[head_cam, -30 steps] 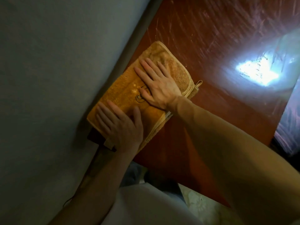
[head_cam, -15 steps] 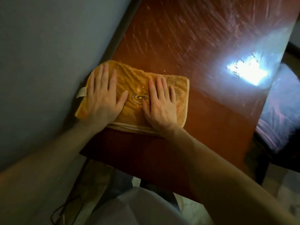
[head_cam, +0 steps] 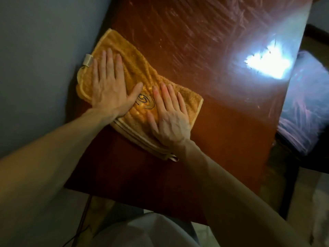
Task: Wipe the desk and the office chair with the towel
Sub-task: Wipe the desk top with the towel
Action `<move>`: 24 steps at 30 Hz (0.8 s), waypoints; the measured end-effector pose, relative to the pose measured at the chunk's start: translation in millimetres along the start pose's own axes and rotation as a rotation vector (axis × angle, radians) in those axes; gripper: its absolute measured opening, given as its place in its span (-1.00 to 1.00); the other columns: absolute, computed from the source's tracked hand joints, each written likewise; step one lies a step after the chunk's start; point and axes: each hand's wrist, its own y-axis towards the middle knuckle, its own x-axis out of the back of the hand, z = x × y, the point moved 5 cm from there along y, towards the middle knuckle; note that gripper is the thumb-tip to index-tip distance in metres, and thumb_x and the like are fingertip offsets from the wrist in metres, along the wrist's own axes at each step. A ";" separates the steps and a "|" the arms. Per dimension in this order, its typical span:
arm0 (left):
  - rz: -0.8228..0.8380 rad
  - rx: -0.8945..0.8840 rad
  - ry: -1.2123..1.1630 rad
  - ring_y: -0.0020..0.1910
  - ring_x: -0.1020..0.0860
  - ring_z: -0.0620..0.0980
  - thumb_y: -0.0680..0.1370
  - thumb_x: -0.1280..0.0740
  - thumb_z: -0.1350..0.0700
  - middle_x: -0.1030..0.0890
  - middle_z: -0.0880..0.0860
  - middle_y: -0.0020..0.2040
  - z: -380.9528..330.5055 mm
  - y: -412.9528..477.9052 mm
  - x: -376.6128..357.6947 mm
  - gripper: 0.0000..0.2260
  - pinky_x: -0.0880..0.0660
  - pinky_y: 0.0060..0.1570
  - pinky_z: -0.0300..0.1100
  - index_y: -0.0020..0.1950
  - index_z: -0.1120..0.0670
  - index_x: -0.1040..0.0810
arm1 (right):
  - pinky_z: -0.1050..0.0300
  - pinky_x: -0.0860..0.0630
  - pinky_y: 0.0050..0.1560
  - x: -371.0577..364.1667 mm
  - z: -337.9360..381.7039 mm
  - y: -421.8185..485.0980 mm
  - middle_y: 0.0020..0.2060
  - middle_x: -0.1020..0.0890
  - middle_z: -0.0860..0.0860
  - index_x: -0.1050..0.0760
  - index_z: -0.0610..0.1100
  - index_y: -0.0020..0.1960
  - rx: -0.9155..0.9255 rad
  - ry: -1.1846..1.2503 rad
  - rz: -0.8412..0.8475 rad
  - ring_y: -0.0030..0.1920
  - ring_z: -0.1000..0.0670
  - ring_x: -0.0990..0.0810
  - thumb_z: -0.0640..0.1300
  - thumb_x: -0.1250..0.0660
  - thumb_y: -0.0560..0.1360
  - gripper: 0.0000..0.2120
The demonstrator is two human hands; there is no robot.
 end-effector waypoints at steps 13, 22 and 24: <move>0.109 -0.311 0.054 0.67 0.14 0.21 0.57 0.10 -0.46 0.06 0.31 0.67 -98.6 13.8 1.3 -0.06 0.11 0.61 0.23 0.66 0.27 0.03 | -0.15 -0.06 0.63 14.5 -53.2 -70.5 0.65 -0.19 -0.12 -0.15 -0.09 0.67 -0.327 0.017 -0.092 0.67 -0.10 -0.06 0.20 -0.10 0.67 -0.34; 0.123 -0.512 0.038 0.67 0.15 0.22 0.57 0.13 -0.45 0.08 0.30 0.67 -210.7 0.2 -7.4 -0.06 0.10 0.61 0.23 0.67 0.25 0.05 | -0.14 -0.07 0.64 27.4 -117.0 -141.0 0.66 -0.17 -0.09 -0.11 -0.06 0.68 -0.557 -0.072 -0.151 0.67 -0.07 -0.04 0.21 -0.13 0.66 -0.32; 0.128 -0.552 0.045 0.67 0.15 0.22 0.57 0.14 -0.46 0.09 0.30 0.67 -234.6 -4.0 -10.0 -0.07 0.11 0.61 0.23 0.68 0.24 0.06 | -0.14 -0.07 0.64 30.8 -128.6 -155.6 0.66 -0.17 -0.09 -0.11 -0.07 0.68 -0.594 -0.079 -0.173 0.67 -0.07 -0.03 0.20 -0.13 0.66 -0.32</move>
